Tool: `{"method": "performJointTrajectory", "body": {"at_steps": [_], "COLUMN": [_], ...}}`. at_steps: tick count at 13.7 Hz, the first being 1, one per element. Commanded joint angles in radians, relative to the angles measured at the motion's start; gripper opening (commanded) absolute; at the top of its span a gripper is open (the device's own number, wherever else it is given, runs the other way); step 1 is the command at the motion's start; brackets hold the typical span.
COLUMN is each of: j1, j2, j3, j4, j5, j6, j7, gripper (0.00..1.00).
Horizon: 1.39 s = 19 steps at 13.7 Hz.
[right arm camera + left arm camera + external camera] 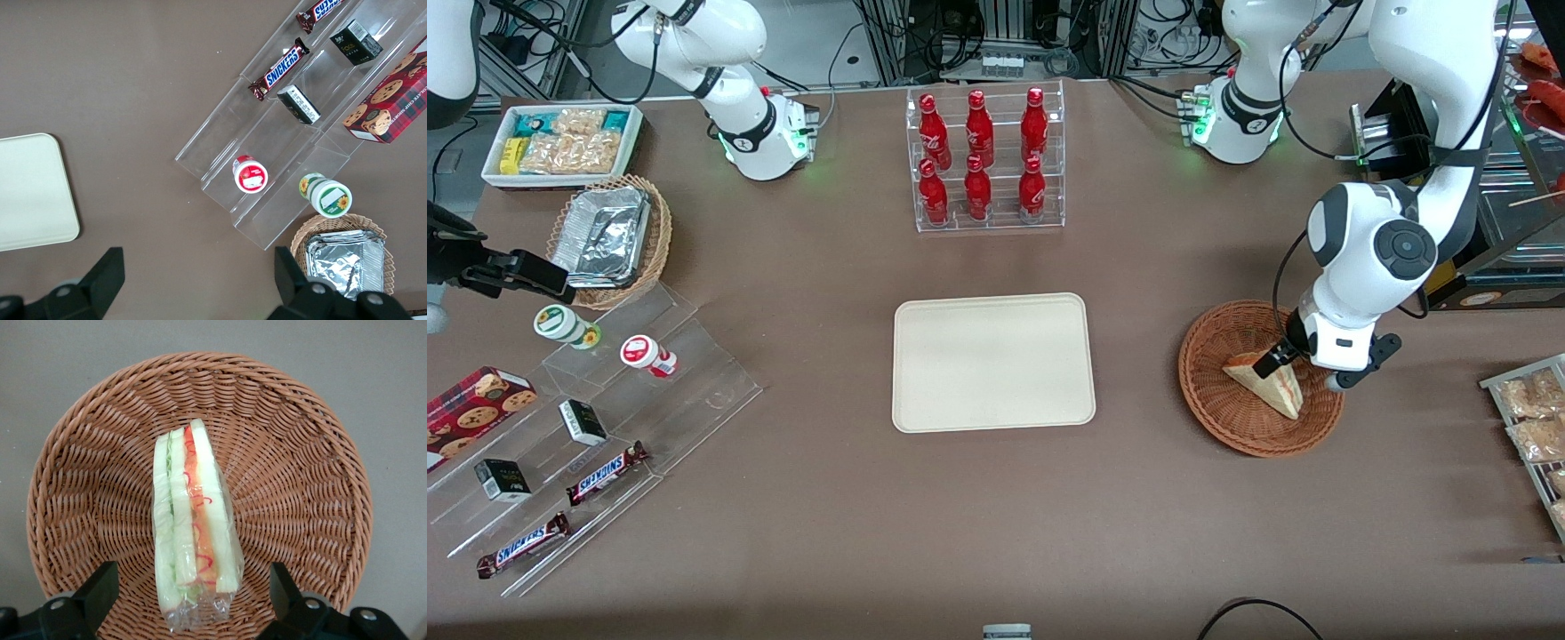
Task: Place sandwich from basket to tray
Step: 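Lower the left gripper and close it on the wrapped sandwich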
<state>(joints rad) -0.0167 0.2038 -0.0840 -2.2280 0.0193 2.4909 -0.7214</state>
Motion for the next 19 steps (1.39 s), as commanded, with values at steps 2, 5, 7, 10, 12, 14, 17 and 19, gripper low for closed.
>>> {"method": "performJointTrajectory", "body": {"at_steps": [2, 5, 7, 10, 12, 14, 17, 19], "j1": [0.003, 0.006, 0.011, 0.011, 0.011, 0.011, 0.011, 0.011], "j2": [0.038, 0.055, 0.065, 0.074, 0.072, 0.068, 0.031, 0.0], "j3": [0.0, 0.0, 0.0, 0.0, 0.0, 0.0, 0.0, 0.0], "j4": [-0.004, -0.005, -0.005, -0.004, -0.001, 0.004, 0.056, 0.112], "j5": [0.016, 0.016, 0.017, 0.016, 0.016, 0.016, 0.019, 0.019], "j6": [0.058, 0.069, 0.069, 0.068, 0.056, 0.04, -0.105, -0.223], "j7": [-0.027, -0.027, -0.026, -0.027, -0.026, -0.024, -0.007, -0.006], "gripper": [1.0, 1.0, 1.0, 0.55, 0.21, 0.11, 0.11, 0.11]}}
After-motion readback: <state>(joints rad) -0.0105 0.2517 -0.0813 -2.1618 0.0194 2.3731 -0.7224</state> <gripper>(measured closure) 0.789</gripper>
